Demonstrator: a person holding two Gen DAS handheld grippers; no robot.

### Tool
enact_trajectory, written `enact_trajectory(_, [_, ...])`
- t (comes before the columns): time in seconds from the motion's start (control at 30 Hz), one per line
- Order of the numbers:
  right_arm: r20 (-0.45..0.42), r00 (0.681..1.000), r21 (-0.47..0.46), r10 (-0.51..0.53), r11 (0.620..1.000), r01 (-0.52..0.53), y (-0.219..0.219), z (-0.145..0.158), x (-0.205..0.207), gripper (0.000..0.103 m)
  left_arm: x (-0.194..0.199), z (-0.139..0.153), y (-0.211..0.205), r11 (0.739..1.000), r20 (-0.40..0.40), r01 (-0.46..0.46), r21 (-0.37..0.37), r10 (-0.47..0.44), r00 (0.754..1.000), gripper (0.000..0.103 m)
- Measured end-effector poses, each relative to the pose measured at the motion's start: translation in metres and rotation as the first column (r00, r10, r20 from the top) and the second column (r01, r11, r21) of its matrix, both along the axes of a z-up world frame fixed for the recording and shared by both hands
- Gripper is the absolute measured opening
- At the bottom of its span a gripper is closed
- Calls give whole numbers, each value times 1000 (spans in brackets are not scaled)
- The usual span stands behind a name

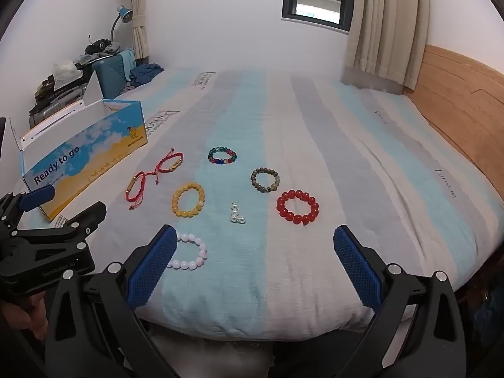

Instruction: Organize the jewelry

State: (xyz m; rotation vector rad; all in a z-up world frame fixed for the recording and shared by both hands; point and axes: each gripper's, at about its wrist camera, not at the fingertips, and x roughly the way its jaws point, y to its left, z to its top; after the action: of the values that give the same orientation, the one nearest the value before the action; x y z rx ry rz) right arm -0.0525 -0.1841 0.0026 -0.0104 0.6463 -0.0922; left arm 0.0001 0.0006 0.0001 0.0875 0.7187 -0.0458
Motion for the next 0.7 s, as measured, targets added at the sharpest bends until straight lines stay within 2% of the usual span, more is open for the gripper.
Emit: enact_trajectory(0.7, [2, 1000, 15, -1, 1000, 1, -1, -2, -1, 96, -1, -1, 0, 999, -8, -25, -30, 25, 1000, 97])
